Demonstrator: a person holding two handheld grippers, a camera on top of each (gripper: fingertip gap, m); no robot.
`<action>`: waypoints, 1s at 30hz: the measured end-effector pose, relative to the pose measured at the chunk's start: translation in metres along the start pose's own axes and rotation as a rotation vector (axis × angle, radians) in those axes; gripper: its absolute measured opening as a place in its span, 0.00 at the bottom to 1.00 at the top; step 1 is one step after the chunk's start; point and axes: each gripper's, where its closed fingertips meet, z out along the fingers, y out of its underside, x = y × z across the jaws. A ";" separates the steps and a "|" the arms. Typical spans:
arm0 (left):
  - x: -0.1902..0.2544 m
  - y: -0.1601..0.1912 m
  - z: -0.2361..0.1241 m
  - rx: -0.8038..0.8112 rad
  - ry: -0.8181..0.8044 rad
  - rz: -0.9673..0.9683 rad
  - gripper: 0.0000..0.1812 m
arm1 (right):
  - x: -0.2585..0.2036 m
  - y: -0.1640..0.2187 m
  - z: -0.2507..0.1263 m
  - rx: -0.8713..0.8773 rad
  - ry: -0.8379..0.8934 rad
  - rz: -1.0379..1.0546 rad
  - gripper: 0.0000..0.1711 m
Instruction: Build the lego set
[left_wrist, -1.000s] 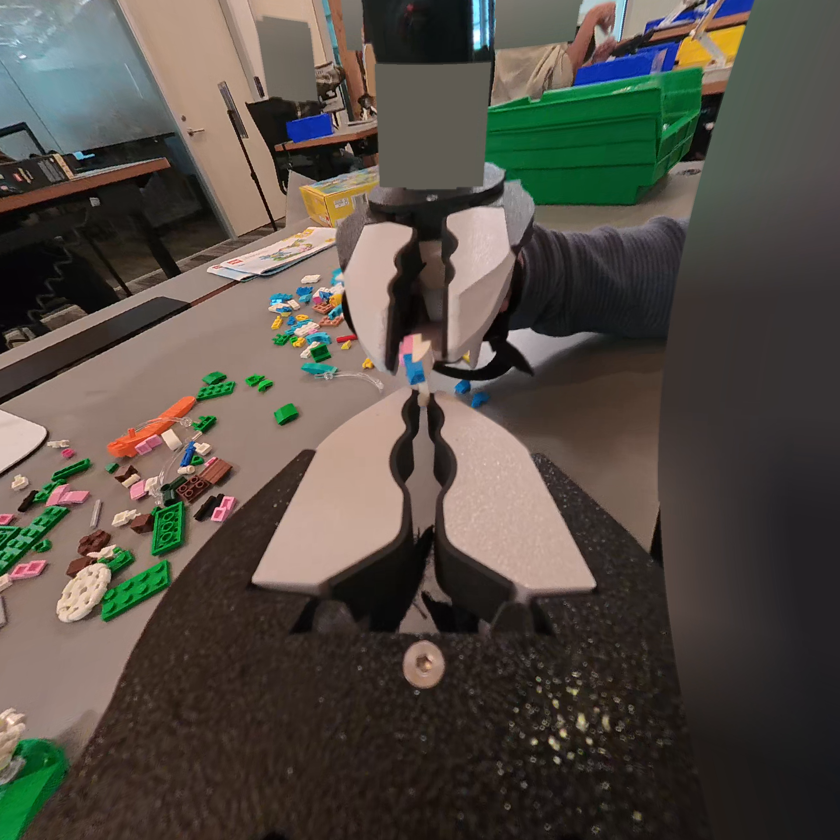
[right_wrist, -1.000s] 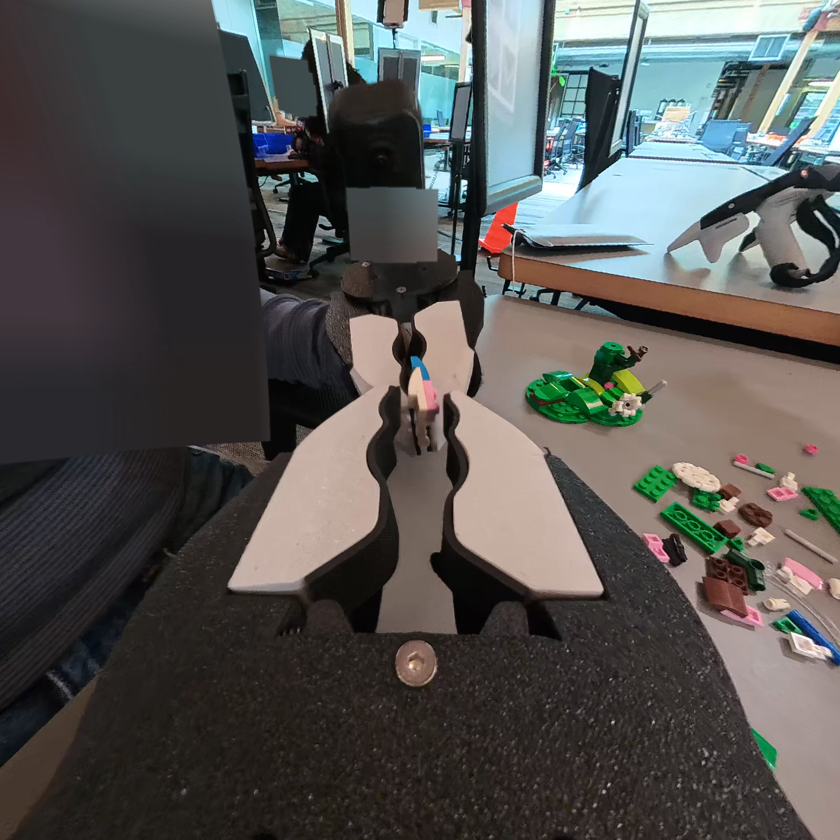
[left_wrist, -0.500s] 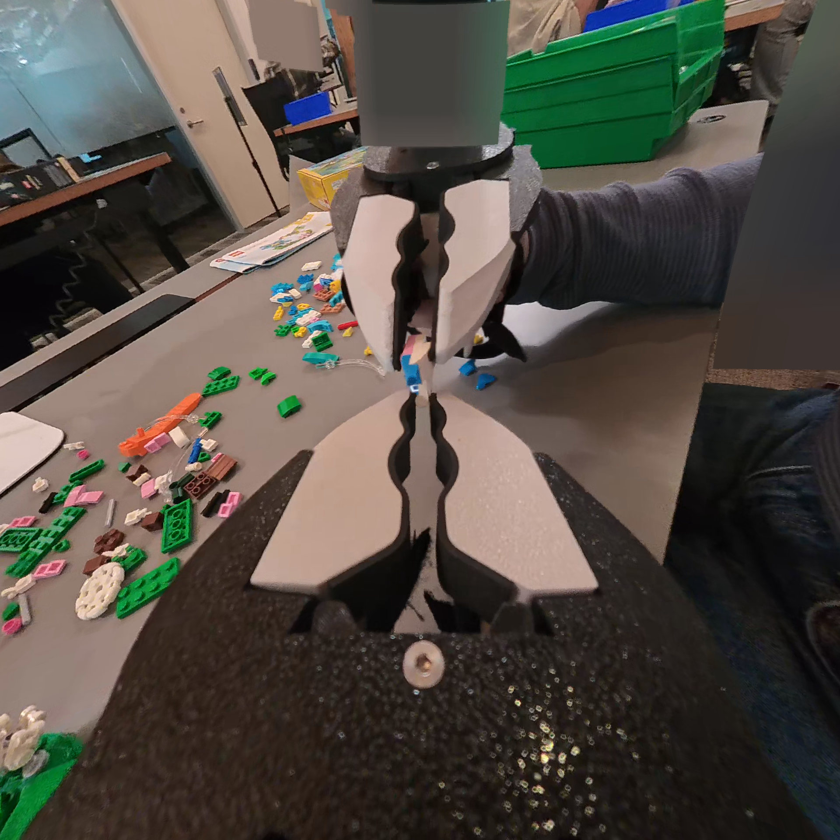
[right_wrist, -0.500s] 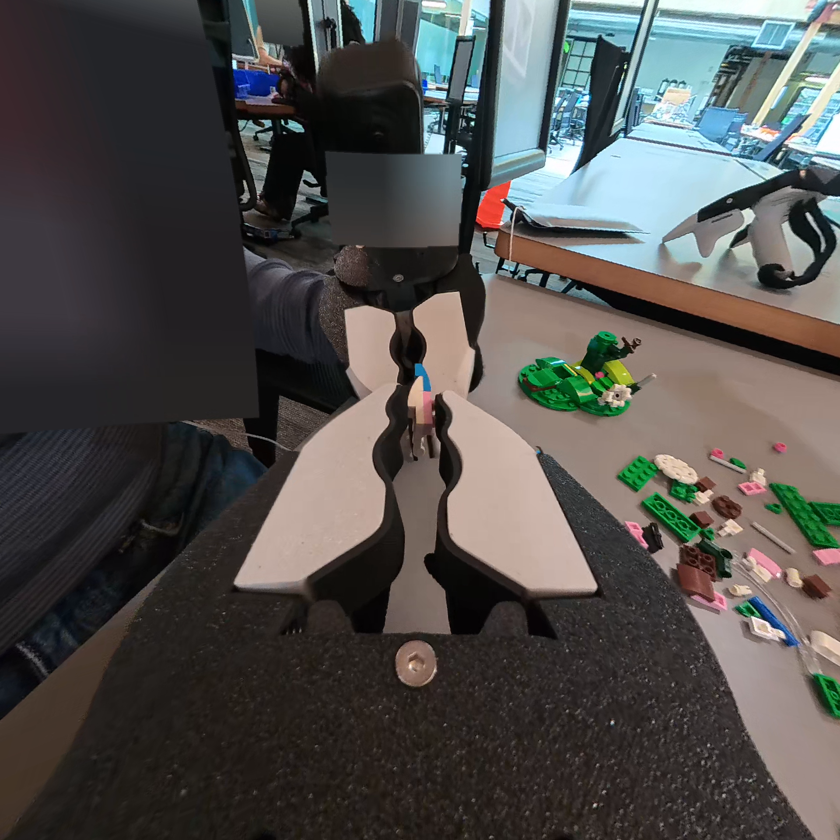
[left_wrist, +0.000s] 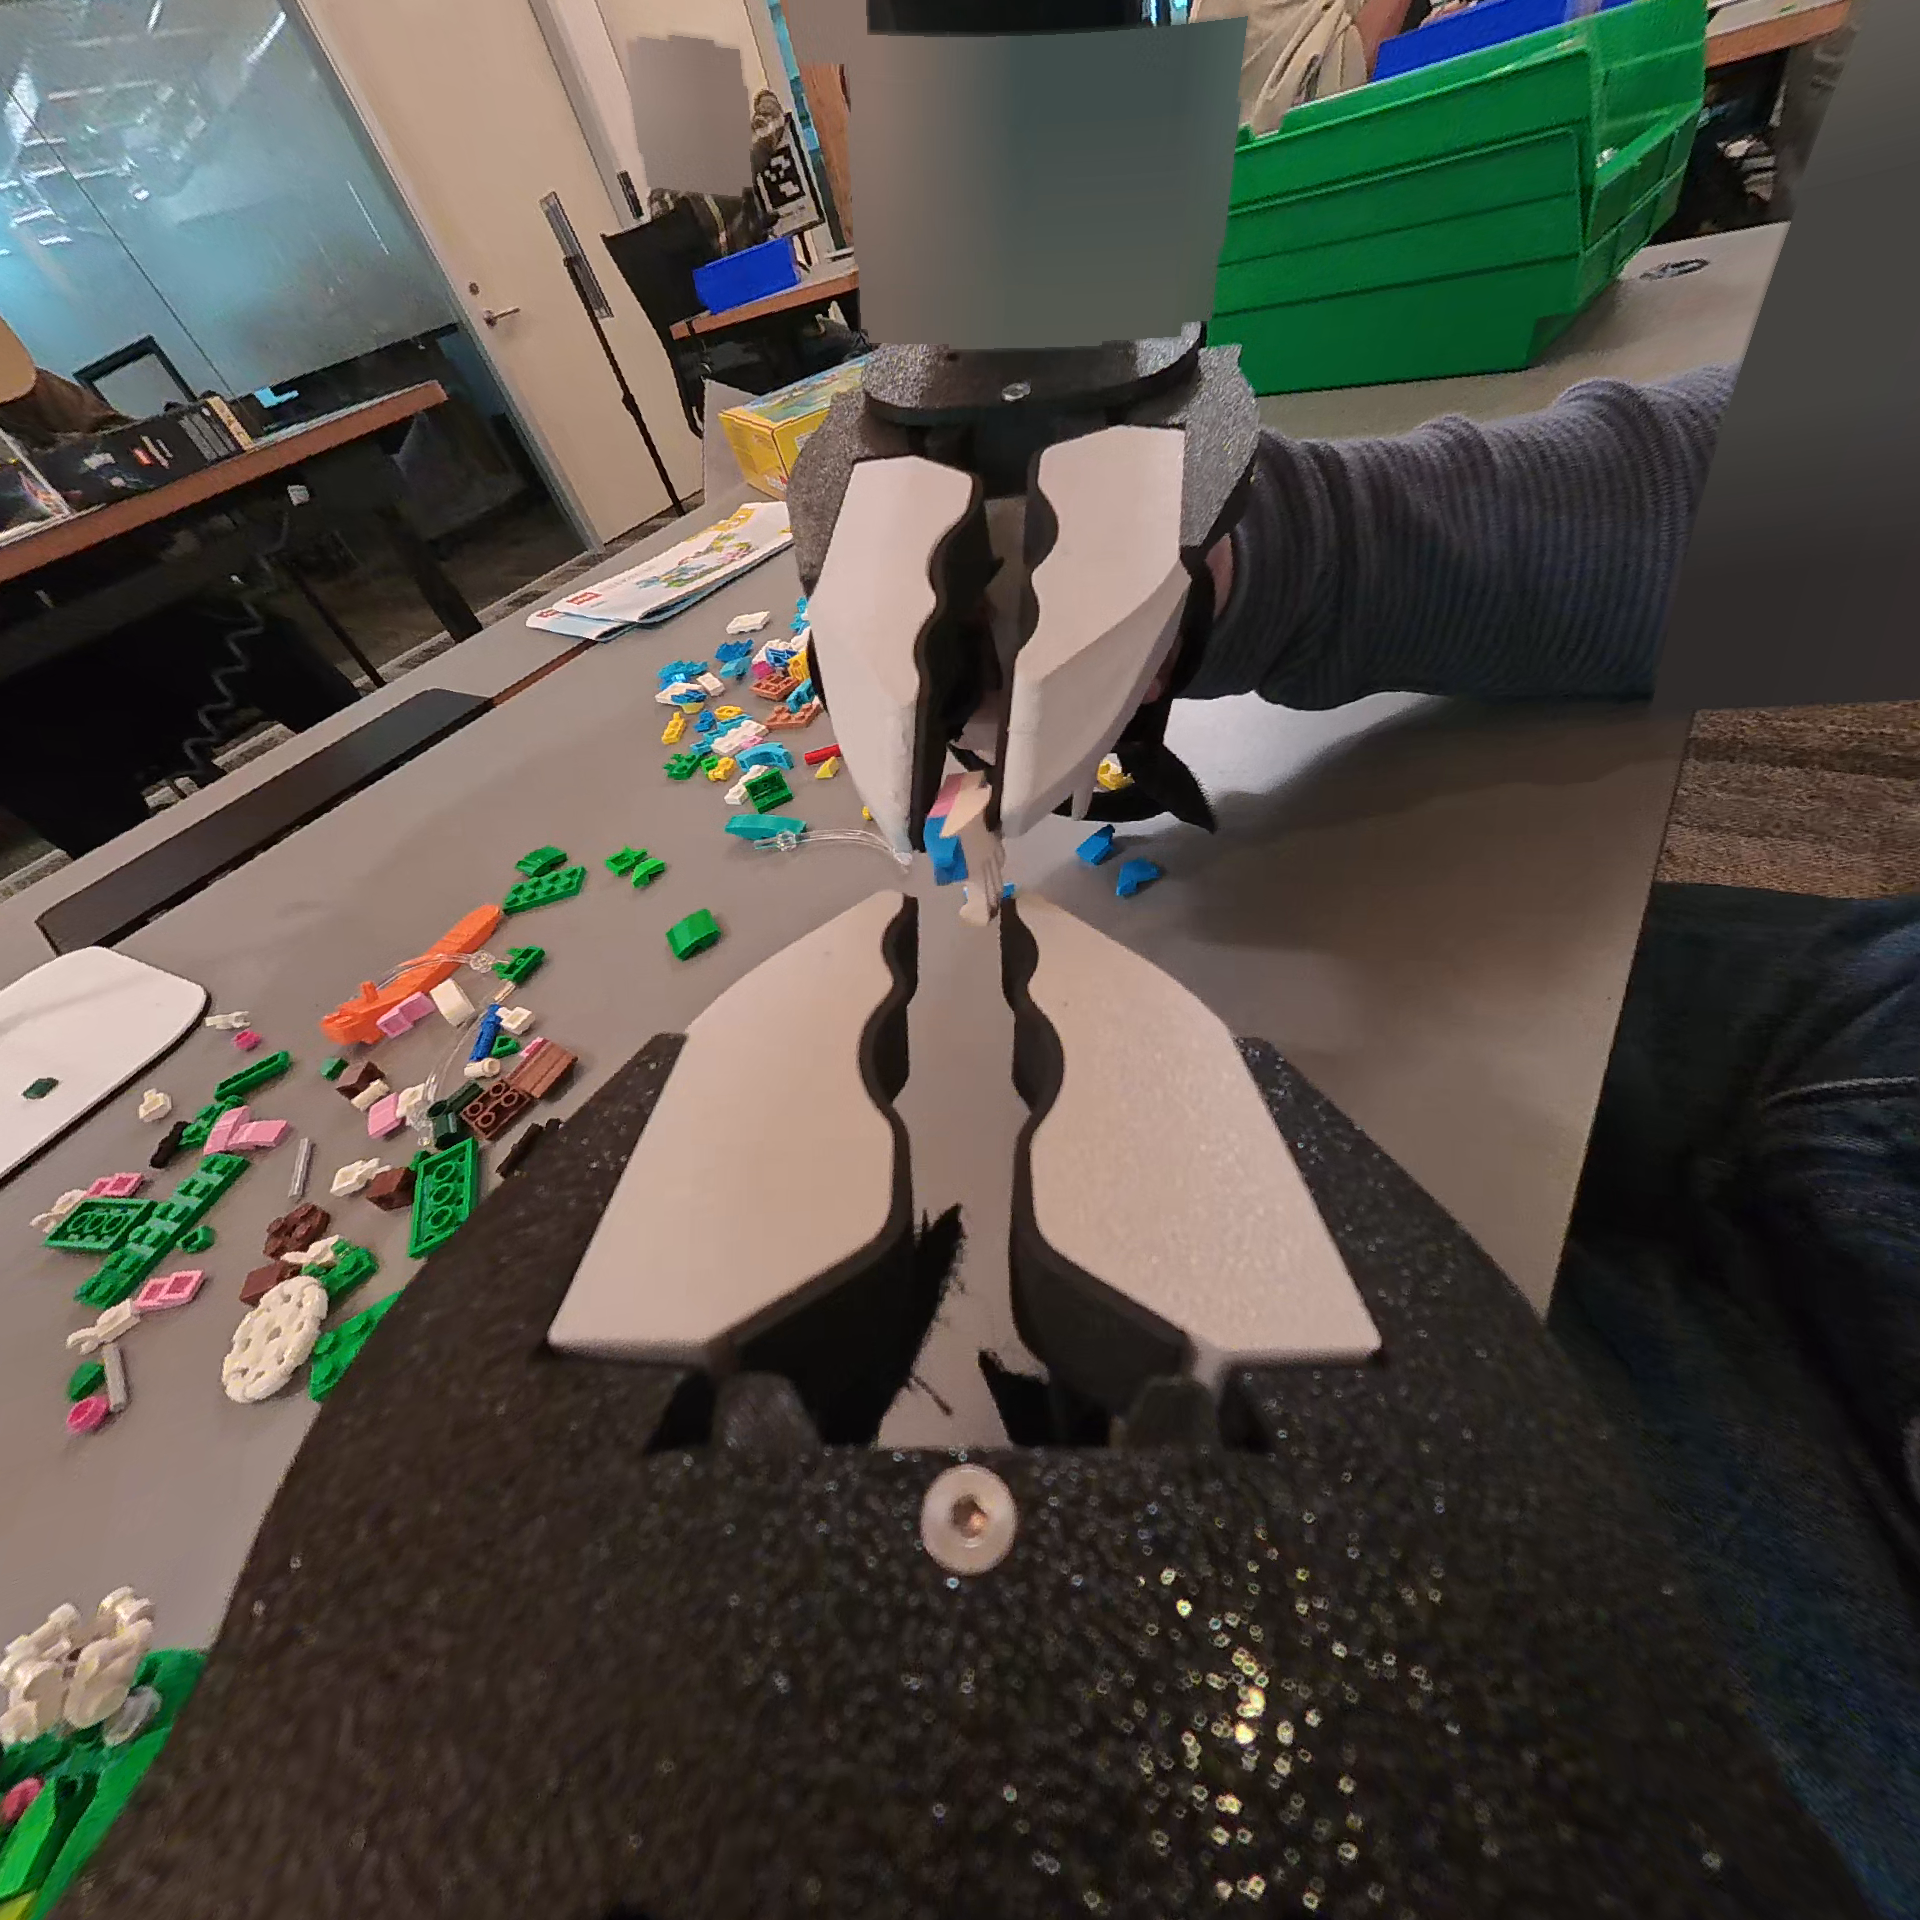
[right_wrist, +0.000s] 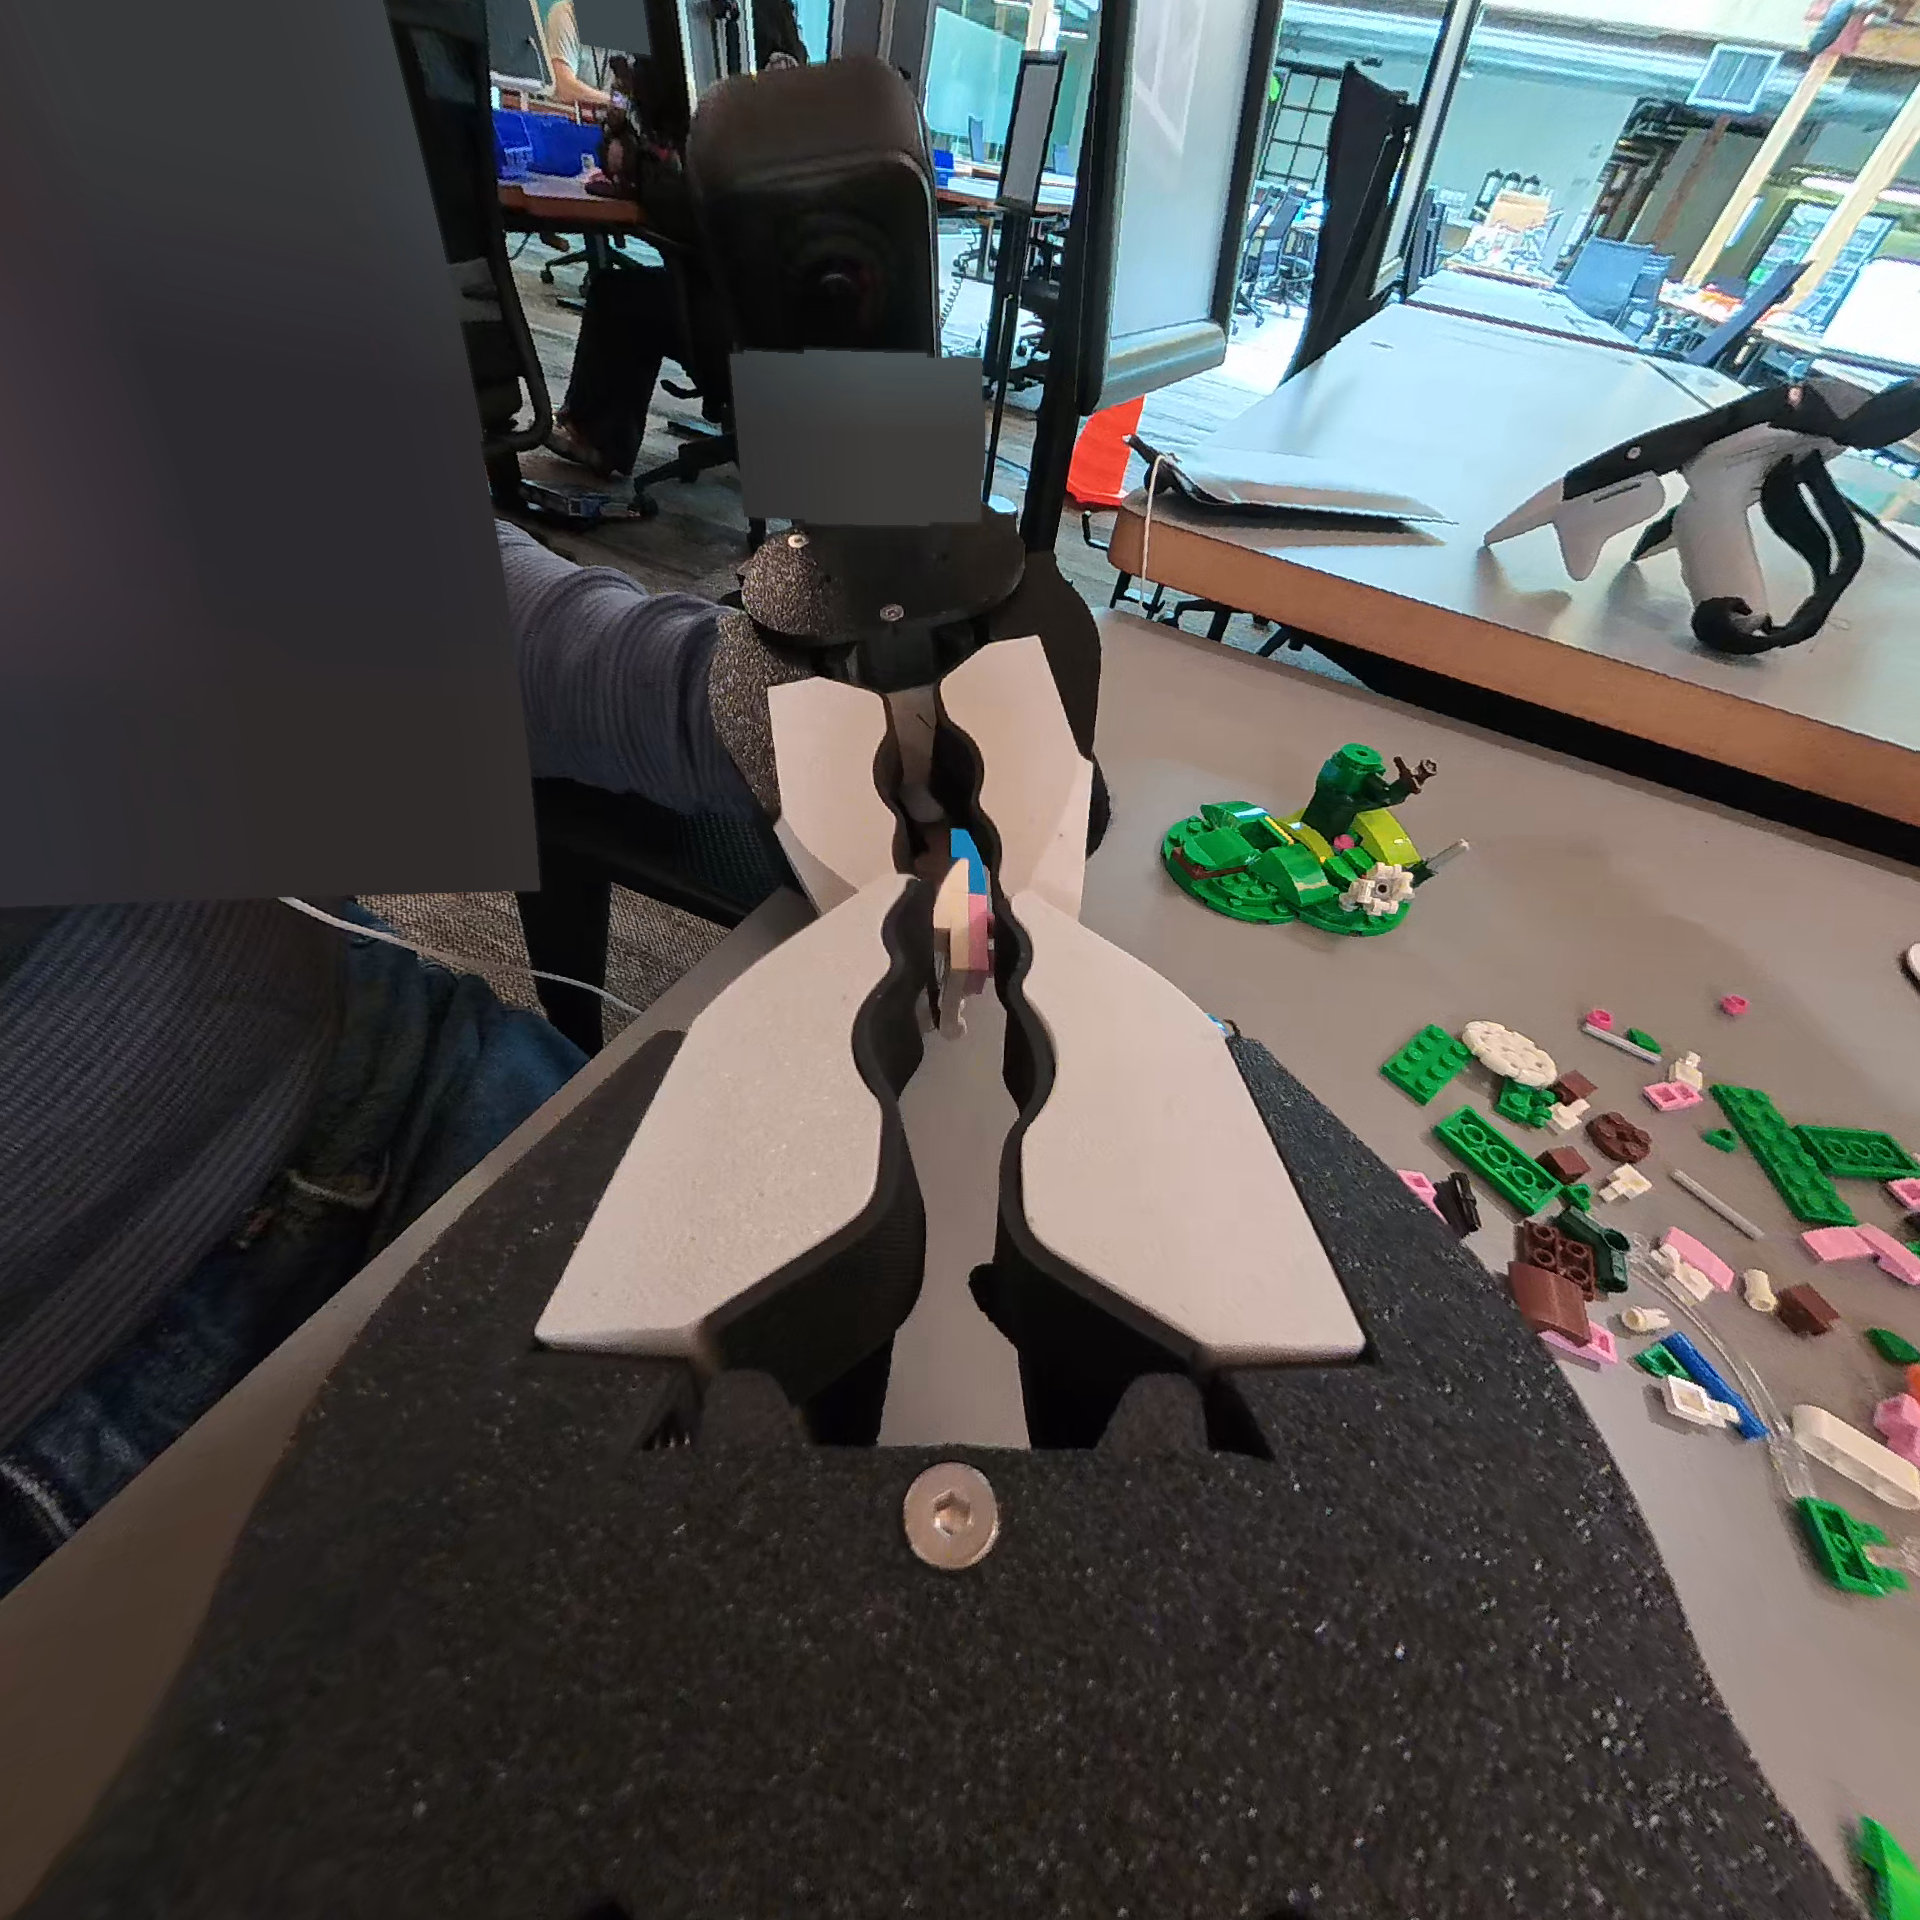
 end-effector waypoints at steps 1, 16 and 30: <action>0.001 0.000 0.000 0.002 0.004 -0.002 0.08 | 0.000 0.000 0.000 0.000 -0.002 0.000 0.06; 0.004 -0.002 0.001 0.022 0.035 -0.028 0.04 | -0.003 0.000 0.003 0.016 -0.020 0.010 0.06; -0.072 0.004 -0.067 0.055 -0.311 -0.055 0.02 | 0.031 0.038 0.007 -0.190 0.142 0.057 0.09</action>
